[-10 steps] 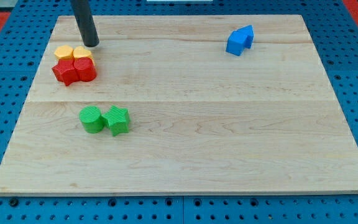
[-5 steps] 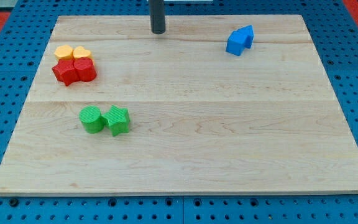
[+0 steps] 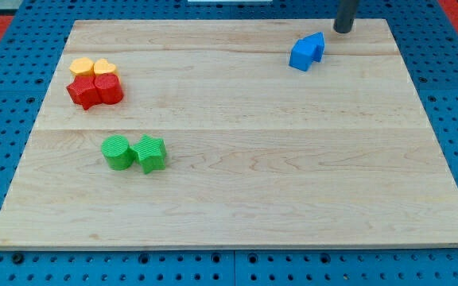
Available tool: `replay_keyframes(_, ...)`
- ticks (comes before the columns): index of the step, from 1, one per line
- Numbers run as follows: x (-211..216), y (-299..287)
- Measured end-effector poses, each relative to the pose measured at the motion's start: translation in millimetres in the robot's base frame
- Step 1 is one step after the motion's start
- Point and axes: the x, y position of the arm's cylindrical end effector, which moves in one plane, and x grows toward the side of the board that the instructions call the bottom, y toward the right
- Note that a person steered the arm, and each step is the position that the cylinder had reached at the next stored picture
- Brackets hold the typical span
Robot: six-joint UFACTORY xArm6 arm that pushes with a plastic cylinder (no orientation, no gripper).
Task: Separate blue cube and the blue triangle
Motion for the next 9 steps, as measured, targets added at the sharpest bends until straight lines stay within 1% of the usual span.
replay_keyframes(2,49.9,-65.0)
replay_keyframes(3,59.4,-97.2)
replay_keyframes(4,64.6,-84.7)
replay_keyframes(5,83.2,-120.7)
replay_keyframes(6,91.4,-147.0)
replay_keyframes(7,104.9,-162.9)
replay_keyframes(8,119.0,-148.4)
replay_keyframes(9,139.6,-71.5)
